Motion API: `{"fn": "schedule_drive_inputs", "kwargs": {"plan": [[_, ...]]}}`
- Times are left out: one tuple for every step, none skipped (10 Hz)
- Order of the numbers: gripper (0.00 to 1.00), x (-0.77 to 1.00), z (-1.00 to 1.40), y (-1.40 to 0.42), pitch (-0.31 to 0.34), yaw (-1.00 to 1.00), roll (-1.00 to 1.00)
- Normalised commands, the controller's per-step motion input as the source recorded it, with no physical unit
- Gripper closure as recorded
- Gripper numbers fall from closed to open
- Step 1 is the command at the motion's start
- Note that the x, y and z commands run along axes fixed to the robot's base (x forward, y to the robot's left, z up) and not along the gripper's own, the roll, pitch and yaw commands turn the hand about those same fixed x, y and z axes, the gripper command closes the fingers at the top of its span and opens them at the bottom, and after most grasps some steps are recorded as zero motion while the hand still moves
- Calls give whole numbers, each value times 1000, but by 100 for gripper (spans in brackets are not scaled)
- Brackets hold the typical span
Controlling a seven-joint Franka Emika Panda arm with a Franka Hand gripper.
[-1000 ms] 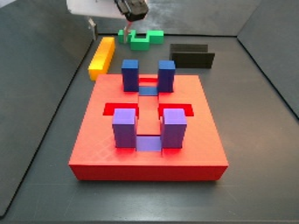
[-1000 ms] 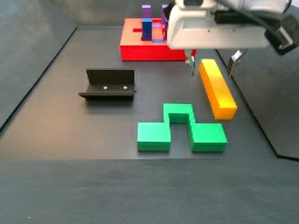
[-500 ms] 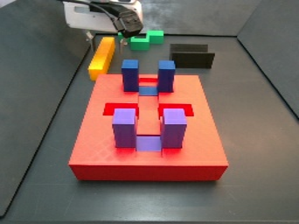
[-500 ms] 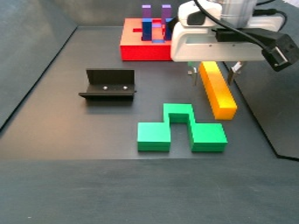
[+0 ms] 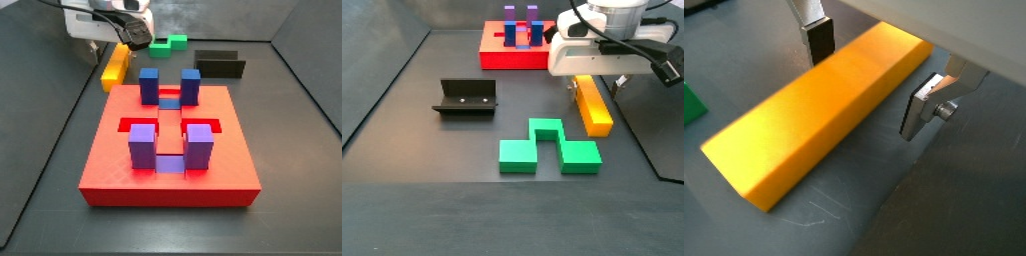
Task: Pick up the yellow object. Move up. Move to above the board. Insert the yellow object.
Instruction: Pick up the yellow object.
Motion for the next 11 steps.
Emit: {"fn": "schedule_drive_inputs", "kwargs": {"plan": [[0,-40,-106,0,-14,0,0],[0,0,0,0,0,0,0],[100,0,0,0,0,0,0],[100,0,0,0,0,0,0],[100,0,0,0,0,0,0],[100,0,0,0,0,0,0],[100,0,0,0,0,0,0],[100,0,0,0,0,0,0],[100,0,0,0,0,0,0],[100,0,0,0,0,0,0],[100,0,0,0,0,0,0]]}}
